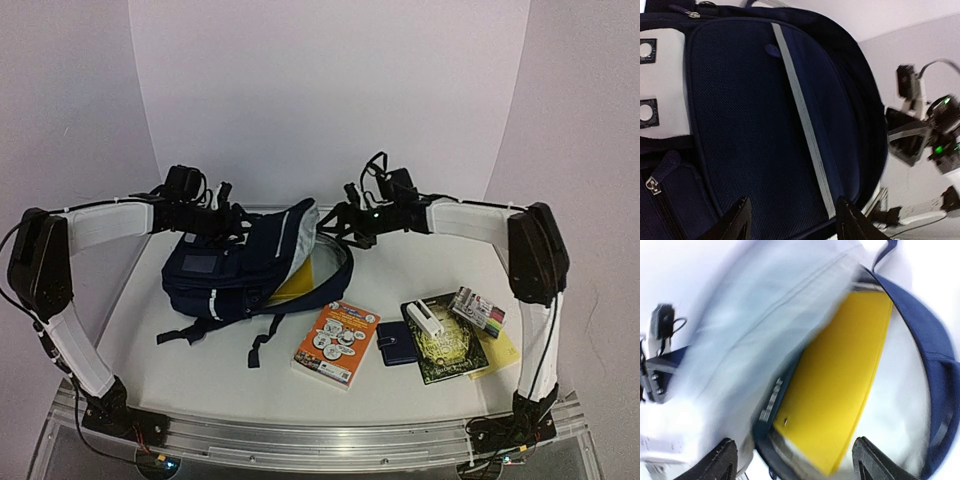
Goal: Pack the student bag
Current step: Pick up the book from the center of the board.
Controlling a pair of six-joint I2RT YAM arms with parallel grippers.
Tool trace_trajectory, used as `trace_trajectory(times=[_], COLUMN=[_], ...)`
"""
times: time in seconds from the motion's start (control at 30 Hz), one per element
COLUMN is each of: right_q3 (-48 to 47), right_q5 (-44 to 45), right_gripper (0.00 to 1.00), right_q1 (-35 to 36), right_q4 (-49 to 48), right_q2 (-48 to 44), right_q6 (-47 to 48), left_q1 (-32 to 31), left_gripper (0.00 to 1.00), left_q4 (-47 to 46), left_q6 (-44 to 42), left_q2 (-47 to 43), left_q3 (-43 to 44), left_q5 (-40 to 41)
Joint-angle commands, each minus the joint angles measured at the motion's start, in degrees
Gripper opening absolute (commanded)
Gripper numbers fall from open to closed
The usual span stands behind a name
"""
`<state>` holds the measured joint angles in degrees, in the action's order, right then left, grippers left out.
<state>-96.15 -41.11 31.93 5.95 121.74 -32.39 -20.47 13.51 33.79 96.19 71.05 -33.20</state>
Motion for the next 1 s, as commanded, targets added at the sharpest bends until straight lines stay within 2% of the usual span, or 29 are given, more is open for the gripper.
trace_trajectory(times=[0.0, 0.2, 0.27, 0.47, 0.57, 0.67, 0.77, 0.97], right_q3=[5.16, 14.48, 16.19, 19.62, 20.1, 19.09, 17.69, 14.92], right_q5=[3.14, 10.06, 11.01, 10.32, 10.39, 10.0, 9.25, 9.63], right_gripper=[0.86, 0.91, 0.92, 0.92, 0.92, 0.92, 0.92, 0.92], right_q1=[-0.06, -0.09, -0.08, -0.1, -0.04, -0.04, 0.11, 0.88], right_q4=[16.46, 27.49, 29.98, 31.8, 31.84, 32.04, 32.0, 31.86], right_q2=[-13.61, -21.93, -22.56, -20.78, -18.13, -15.46, -12.77, -8.36], right_q6=[18.24, 29.75, 32.26, 37.8, 39.04, 39.4, 39.26, 39.66], left_q1=[-6.85, -16.09, -19.18, -29.1, -35.55, -39.34, -40.9, -41.93], left_gripper=[0.68, 0.92, 0.96, 0.97, 0.98, 1.0, 1.0, 0.97], left_q4=[9.05, 13.25, 15.11, 18.03, 17.65, 17.67, 16.42, 5.38], left_q6=[-10.67, -16.09, -16.78, -14.5, -13.15, -11.99, -9.16, 0.6], left_q2=[-5.76, -12.99, -14.3, -12.62, -10.69, -7.21, -4.04, -4.51], left_q3=[5.51, 0.02, -1.75, -5.4, -7.1, -7.32, -7.6, -14.66], left_q5=[7.38, 13.17, 14.6, 15.72, 20.43, 23.44, 23.59, 20.54])
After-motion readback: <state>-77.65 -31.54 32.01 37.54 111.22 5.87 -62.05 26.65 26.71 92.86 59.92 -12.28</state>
